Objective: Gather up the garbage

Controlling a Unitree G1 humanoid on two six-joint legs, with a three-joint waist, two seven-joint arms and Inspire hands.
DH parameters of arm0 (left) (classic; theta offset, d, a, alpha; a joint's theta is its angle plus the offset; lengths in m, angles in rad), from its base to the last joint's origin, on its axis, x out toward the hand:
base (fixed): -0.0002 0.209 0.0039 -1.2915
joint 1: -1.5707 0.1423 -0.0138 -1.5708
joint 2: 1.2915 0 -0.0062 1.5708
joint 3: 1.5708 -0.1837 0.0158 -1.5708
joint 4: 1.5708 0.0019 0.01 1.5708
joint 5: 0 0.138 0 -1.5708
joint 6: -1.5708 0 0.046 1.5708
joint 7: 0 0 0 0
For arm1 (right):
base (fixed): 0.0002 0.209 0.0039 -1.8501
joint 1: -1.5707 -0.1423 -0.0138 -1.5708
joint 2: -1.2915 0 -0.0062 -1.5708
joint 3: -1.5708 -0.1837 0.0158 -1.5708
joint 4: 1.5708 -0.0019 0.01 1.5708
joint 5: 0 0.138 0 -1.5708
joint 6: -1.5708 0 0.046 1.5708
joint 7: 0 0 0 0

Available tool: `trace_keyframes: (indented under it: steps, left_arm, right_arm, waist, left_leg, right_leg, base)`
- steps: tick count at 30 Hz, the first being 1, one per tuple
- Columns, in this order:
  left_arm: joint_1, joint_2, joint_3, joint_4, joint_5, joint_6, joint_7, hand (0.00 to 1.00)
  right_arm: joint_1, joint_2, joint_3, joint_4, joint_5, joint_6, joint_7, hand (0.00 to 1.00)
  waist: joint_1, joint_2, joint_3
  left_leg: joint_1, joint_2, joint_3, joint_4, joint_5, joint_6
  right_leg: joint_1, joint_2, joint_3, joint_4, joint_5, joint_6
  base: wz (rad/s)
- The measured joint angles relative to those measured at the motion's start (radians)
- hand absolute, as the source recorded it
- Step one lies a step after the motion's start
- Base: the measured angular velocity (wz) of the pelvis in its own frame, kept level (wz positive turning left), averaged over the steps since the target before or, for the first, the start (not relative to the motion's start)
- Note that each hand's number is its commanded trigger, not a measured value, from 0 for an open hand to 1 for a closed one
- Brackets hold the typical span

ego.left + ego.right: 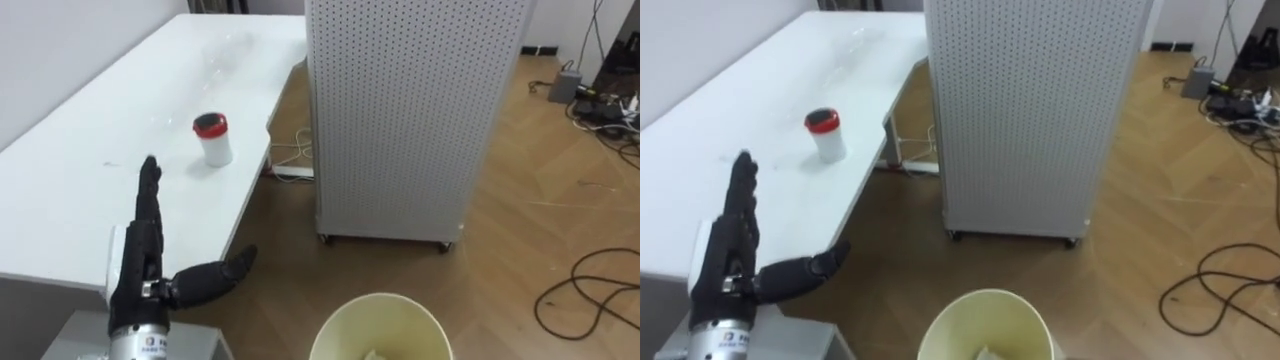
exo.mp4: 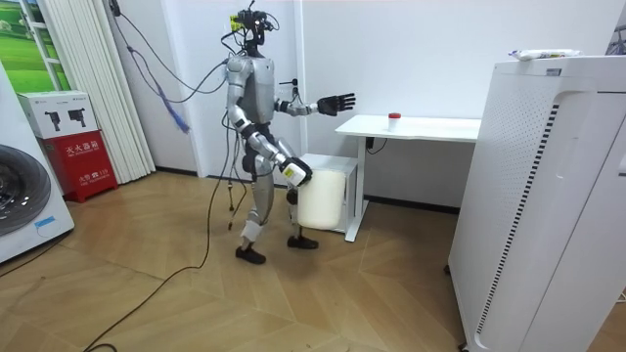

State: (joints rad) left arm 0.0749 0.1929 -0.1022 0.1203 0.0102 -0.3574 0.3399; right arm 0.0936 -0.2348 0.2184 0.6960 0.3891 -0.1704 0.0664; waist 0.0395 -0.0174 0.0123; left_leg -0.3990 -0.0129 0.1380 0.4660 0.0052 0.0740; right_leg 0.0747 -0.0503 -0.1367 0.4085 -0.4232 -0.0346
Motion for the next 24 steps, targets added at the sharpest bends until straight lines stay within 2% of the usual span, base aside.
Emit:
trace_keyframes:
  steps: [1,2,3,4,5,6,7,8,9,10,11,12,13,14,16,17,18,19,20,21,24]
  left_arm:
    - [0.0,0.0,0.0,0.0,0.0,0.0,-0.005,0.0]
    - [0.0,-0.001,-0.001,0.0,-0.002,0.0,-0.01,0.0]
    - [-0.002,0.0,0.001,-0.008,-0.004,-0.001,-0.019,0.0]
    - [-0.005,0.001,0.0,-0.01,-0.009,-0.002,-0.02,0.0]
    - [-0.01,0.004,0.0,-0.009,-0.019,-0.002,-0.02,0.0]
    - [-0.02,0.004,-0.001,-0.009,-0.019,-0.002,-0.019,0.0]
    - [-0.027,0.004,-0.002,-0.009,-0.019,-0.002,-0.019,0.0]
    - [-0.043,0.005,-0.002,-0.009,-0.018,-0.002,-0.018,0.0]
    - [-0.058,0.006,-0.002,-0.009,-0.011,-0.002,-0.016,0.0]
    - [-0.064,0.007,-0.002,-0.008,-0.005,-0.002,-0.014,0.0]
    - [-0.067,0.008,-0.002,-0.008,0.0,-0.002,-0.007,0.0]
    - [-0.067,0.009,0.0,-0.008,0.001,-0.004,0.005,0.0]
    - [-0.068,0.009,0.004,-0.008,0.002,-0.006,0.01,0.0]
    - [-0.068,0.011,0.008,-0.007,0.002,-0.006,0.02,0.0]
    - [-0.068,0.017,0.006,-0.007,0.001,-0.008,0.021,0.0]
    - [-0.068,0.018,0.001,-0.006,-0.001,-0.01,0.021,0.0]
    - [-0.068,0.018,0.0,-0.006,-0.001,-0.01,0.02,0.0]
    - [-0.069,0.018,0.0,-0.006,-0.001,-0.01,0.021,0.0]
    - [-0.068,0.018,-0.001,-0.005,-0.001,-0.01,0.023,0.0]
    - [-0.061,0.017,-0.004,-0.005,-0.001,-0.01,0.028,0.0]
    - [-0.065,0.019,0.0,-0.007,0.001,-0.01,0.046,0.0]
  right_arm:
    - [0.0,0.001,0.002,0.0,0.002,0.0,0.0,1.0]
    - [0.001,0.002,0.008,-0.001,0.017,0.0,0.001,1.0]
    - [0.001,-0.005,0.007,-0.005,0.032,0.0,0.001,1.0]
    - [0.001,-0.008,0.004,-0.005,0.034,0.001,0.0,1.0]
    - [0.004,0.001,0.002,-0.003,0.034,0.011,-0.009,1.0]
    - [0.003,0.001,0.003,-0.01,0.035,0.012,-0.013,1.0]
    - [0.003,-0.002,0.001,-0.02,0.035,0.012,-0.016,1.0]
    - [0.002,-0.005,-0.002,-0.035,0.033,0.011,-0.024,1.0]
    - [0.001,-0.007,-0.003,-0.036,0.034,0.009,-0.027,1.0]
    - [0.0,-0.007,-0.003,-0.036,0.038,0.009,-0.029,1.0]
    - [0.0,-0.006,-0.003,-0.036,0.04,0.009,-0.03,1.0]
    - [-0.008,-0.007,-0.004,-0.036,0.04,0.008,-0.03,1.0]
    - [-0.015,-0.007,-0.005,-0.036,0.04,0.008,-0.03,1.0]
    - [-0.024,-0.007,-0.004,-0.036,0.039,0.008,-0.025,1.0]
    - [-0.024,-0.007,-0.001,-0.036,0.04,0.008,-0.017,1.0]
    - [-0.024,-0.008,-0.001,-0.036,0.042,0.008,-0.01,1.0]
    - [-0.024,-0.008,0.001,-0.033,0.04,0.008,-0.006,1.0]
    - [-0.024,-0.008,0.002,-0.031,0.037,0.008,-0.004,1.0]
    - [-0.022,-0.008,0.003,-0.026,0.032,0.008,-0.001,1.0]
    - [-0.021,-0.008,0.005,-0.02,0.032,0.008,-0.001,1.0]
    - [-0.027,-0.007,0.005,-0.021,0.026,0.008,0.002,1.0]
  waist:
    - [0.001,-0.001,0.0047]
    - [0.018,0.001,0.0101]
    - [0.023,0.005,0.0071]
    - [0.023,0.007,0.0057]
    - [0.022,-0.013,-0.001]
    - [0.021,-0.038,-0.0027]
    - [0.02,-0.039,-0.0014]
    - [0.021,-0.04,-0.0009]
    - [0.022,-0.039,-0.0011]
    - [0.025,-0.039,-0.0007]
    - [0.03,-0.029,0.0013]
    - [0.038,-0.01,0.0065]
    - [0.043,-0.002,0.0078]
    - [0.04,0.013,0.0104]
    - [0.039,0.023,0.0115]
    - [0.03,0.022,0.0115]
    - [0.02,0.023,0.011]
    - [0.016,0.023,0.011]
    - [0.008,0.02,0.009]
    - [0.0,0.023,0.0051]
    - [0.013,0.015,0.0009]
  left_leg:
    - [-0.022,0.006,0.004,0.069,-0.01,0.001]
    - [-0.048,0.014,0.036,0.11,-0.037,-0.013]
    - [-0.047,0.024,0.041,0.073,-0.04,-0.018]
    - [-0.047,0.024,0.041,0.074,-0.069,0.004]
    - [-0.042,0.002,0.054,0.116,-0.117,0.008]
    - [-0.036,-0.027,0.06,0.142,-0.151,0.019]
    - [-0.039,-0.035,0.059,0.159,-0.167,0.026]
    - [-0.043,-0.036,0.069,0.201,-0.199,0.046]
    - [-0.032,-0.035,0.077,0.228,-0.232,0.057]
    - [-0.02,-0.036,0.079,0.229,-0.247,0.061]
    - [0.021,-0.036,0.078,0.212,-0.266,0.063]
    - [0.055,-0.031,0.067,0.186,-0.285,0.066]
    - [0.068,-0.03,0.064,0.171,-0.291,0.068]
    - [0.096,-0.03,0.058,0.134,-0.284,0.061]
    - [0.139,-0.03,0.05,0.09,-0.278,0.062]
    - [0.168,-0.032,0.043,0.061,-0.278,0.061]
    - [0.19,-0.033,0.023,0.039,-0.278,0.056]
    - [0.201,-0.033,0.015,0.031,-0.28,0.051]
    - [0.22,-0.032,0.002,0.015,-0.284,0.042]
    - [0.241,-0.026,-0.015,-0.005,-0.282,0.029]
    - [0.275,-0.009,-0.035,-0.054,-0.269,0.007]
  right_leg:
    - [0.024,0.001,0.012,-0.005,-0.001,-0.001]
    - [0.058,0.003,0.034,-0.016,-0.009,-0.005]
    - [0.066,0.003,0.023,0.0,-0.047,-0.003]
    - [0.068,-0.005,0.003,0.009,-0.079,0.006]
    - [0.077,-0.053,-0.033,0.055,-0.122,0.03]
    - [0.069,-0.094,-0.063,0.132,-0.145,0.052]
    - [0.048,-0.111,-0.084,0.195,-0.144,0.054]
    - [-0.011,-0.142,-0.086,0.354,-0.11,0.081]
    - [-0.05,-0.157,-0.08,0.473,-0.049,0.091]
    - [-0.065,-0.161,-0.076,0.519,-0.003,0.091]
    - [-0.094,-0.165,-0.061,0.59,0.107,0.094]
    - [-0.127,-0.165,-0.062,0.635,0.128,0.095]
    - [-0.16,-0.167,-0.063,0.649,0.115,0.094]
    - [-0.221,-0.166,-0.069,0.652,0.08,0.087]
    - [-0.307,-0.151,-0.071,0.597,0.05,0.087]
    - [-0.337,-0.143,-0.071,0.497,0.047,0.088]
    - [-0.341,-0.131,-0.072,0.34,0.054,0.085]
    - [-0.335,-0.123,-0.068,0.253,0.069,0.083]
    - [-0.329,-0.111,-0.063,0.141,0.179,0.075]
    - [-0.302,-0.098,-0.061,0.101,0.204,0.061]
    - [-0.252,-0.063,-0.069,0.028,0.216,0.048]
  base:
    - [-0.23]
    - [-0.3]
    - [-0.32]
    - [-0.13]
    - [0.0]
    - [0.15]
    - [0.17]
    - [0.27]
    - [0.26]
    - [0.17]
    - [-0.05]
    - [-0.19]
    - [-0.18]
    - [-0.04]
    - [0.17]
    - [0.34]
    - [0.4]
    - [0.49]
    - [0.48]
    - [0.36]
    - [0.05]
